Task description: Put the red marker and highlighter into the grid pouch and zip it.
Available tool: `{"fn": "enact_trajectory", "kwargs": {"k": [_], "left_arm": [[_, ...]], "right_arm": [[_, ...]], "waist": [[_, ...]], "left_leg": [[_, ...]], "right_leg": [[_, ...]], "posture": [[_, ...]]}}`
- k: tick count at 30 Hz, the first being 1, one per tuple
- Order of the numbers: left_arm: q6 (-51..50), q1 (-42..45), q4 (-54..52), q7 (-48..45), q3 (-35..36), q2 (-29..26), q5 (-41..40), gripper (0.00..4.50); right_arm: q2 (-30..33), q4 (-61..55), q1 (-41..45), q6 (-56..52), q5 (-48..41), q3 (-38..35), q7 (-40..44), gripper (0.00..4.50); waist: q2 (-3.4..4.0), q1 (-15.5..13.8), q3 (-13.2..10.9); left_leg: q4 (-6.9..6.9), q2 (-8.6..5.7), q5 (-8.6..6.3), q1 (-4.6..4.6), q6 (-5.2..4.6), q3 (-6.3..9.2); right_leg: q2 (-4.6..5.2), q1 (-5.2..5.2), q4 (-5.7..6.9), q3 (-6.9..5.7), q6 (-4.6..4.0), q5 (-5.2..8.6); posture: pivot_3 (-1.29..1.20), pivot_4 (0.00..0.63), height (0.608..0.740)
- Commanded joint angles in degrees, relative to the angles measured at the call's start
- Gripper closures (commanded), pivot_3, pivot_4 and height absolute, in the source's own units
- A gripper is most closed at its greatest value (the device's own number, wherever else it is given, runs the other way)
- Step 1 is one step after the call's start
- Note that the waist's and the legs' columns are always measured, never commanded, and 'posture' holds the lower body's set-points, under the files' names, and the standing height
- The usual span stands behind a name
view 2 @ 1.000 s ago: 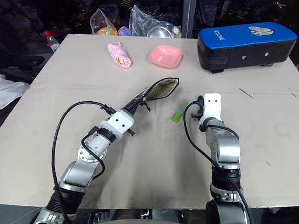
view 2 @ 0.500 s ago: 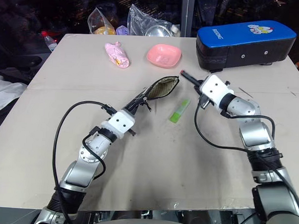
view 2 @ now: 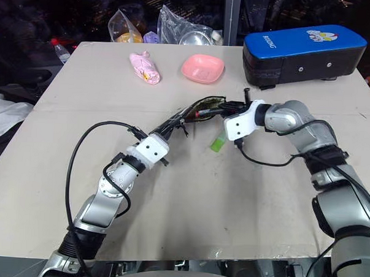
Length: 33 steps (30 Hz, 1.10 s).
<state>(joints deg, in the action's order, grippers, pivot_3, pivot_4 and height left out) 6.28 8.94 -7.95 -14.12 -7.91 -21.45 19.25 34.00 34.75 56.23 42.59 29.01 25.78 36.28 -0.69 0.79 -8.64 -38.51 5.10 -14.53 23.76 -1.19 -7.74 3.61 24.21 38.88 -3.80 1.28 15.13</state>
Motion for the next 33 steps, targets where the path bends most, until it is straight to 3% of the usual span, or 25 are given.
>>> {"fn": "enact_trajectory", "kwargs": {"k": [1, 13, 14, 21, 25, 29, 31, 33], "left_arm": [[1.5, 0.9, -1.2, -0.4, -0.3, -0.9, 0.7, 4.5], [2.5, 1.3, -1.9, -1.9, -1.0, -1.5, 0.1, 4.5], [2.3, 1.2, -2.0, -1.7, -0.8, -1.3, 0.1, 4.5], [1.6, -0.9, -2.7, -1.1, 0.8, -0.6, -1.1, 4.5], [1.4, -1.2, -2.7, -1.1, 1.8, -0.4, -2.3, 4.5], [1.1, -1.2, -2.9, -1.4, 2.5, 0.0, -3.7, 4.5], [0.6, -1.1, -2.6, -0.8, 3.3, 0.6, -4.7, 4.5], [0.2, -1.0, -2.6, -0.5, 3.9, 0.9, -5.2, 4.5]], "right_arm": [[-1.1, 3.2, 4.5, 5.3, 3.5, 1.2, -3.9, 4.18], [-10.6, 13.8, 12.3, 12.7, 9.2, 6.3, -9.8, 4.18], [-10.8, 14.5, 12.7, 12.6, 9.1, 6.1, -9.9, 3.15], [-7.6, 17.2, 14.0, 13.4, 5.7, 2.7, -10.1, 0.03], [-4.8, 16.3, 13.3, 11.3, -3.2, -1.8, -4.7, 0.03], [-4.0, 8.8, 6.5, -4.1, -19.8, -9.0, 7.7, 0.03], [-4.2, -0.8, -1.5, -22.2, -27.0, -12.5, 11.4, 0.03], [-5.3, -13.0, -8.9, -42.4, -31.1, -15.8, 8.8, 0.03]], "waist": [[0.01, 0.0, 0.0], [0.03, 0.0, 0.0], [0.03, 0.0, 0.0], [0.04, -0.1, 0.0], [0.04, 0.0, 0.0], [0.03, 0.0, 0.0], [-0.08, -0.3, 0.1], [-0.07, -0.4, 0.1]], "left_leg": [[0.0, 0.01, 0.0, 0.0, 0.01, -0.01], [-0.04, 0.03, 0.01, 0.01, 0.02, -0.07], [-0.04, 0.03, 0.01, 0.01, 0.02, -0.07], [-0.04, 0.03, 0.01, 0.02, 0.02, -0.08], [-0.05, 0.03, 0.01, 0.02, 0.02, -0.08], [-0.05, 0.03, 0.01, 0.01, 0.02, -0.05], [-0.01, 0.04, 0.01, 0.01, 0.02, -0.02], [-0.09, 0.1, 0.01, -0.01, 0.02, 0.15]], "right_leg": [[0.0, 0.01, 0.0, 0.0, 0.0, 0.0], [0.02, 0.03, 0.05, 0.02, -0.01, 0.0], [0.02, 0.03, 0.06, 0.02, -0.01, 0.0], [0.05, 0.04, 0.06, 0.02, 0.0, 0.0], [0.06, 0.03, 0.08, 0.02, -0.01, -0.01], [0.05, 0.01, 0.07, 0.02, -0.01, -0.01], [0.05, -0.02, 0.03, -0.01, -0.01, -0.01], [0.06, -0.18, 0.01, -0.16, -0.01, -0.01]], "posture": [[0.0, 0.15, 0.717], [0.0, 0.15, 0.717], [0.0, 0.15, 0.717], [0.0, 0.15, 0.717], [0.0, 0.15, 0.717], [0.0, 0.15, 0.717], [0.0, 0.15, 0.717], [0.0, 0.15, 0.717]]}}
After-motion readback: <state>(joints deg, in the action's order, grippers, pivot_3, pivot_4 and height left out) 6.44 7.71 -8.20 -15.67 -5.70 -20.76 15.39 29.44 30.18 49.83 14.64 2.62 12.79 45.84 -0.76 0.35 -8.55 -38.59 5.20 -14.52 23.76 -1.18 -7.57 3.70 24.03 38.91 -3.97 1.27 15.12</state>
